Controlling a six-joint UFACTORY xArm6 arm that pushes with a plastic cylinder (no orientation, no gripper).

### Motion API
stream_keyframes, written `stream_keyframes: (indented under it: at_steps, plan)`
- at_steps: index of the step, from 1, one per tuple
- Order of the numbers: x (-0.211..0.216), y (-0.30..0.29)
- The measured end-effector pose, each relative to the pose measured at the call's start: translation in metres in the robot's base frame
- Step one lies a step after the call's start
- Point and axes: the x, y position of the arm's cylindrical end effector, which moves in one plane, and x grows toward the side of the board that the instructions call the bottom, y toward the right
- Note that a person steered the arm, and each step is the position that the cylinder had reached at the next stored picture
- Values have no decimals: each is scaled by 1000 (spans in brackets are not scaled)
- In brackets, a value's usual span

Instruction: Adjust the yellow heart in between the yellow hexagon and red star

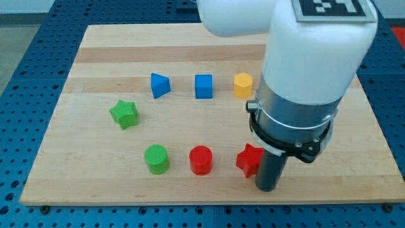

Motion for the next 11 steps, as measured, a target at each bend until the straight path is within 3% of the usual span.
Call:
stream_keyframes:
  at_steps: [5,6,7,10,11]
  plan:
    - [-16,-10]
    - [-16,4]
    - [-18,62]
    - [-240,81]
    - [-265,81]
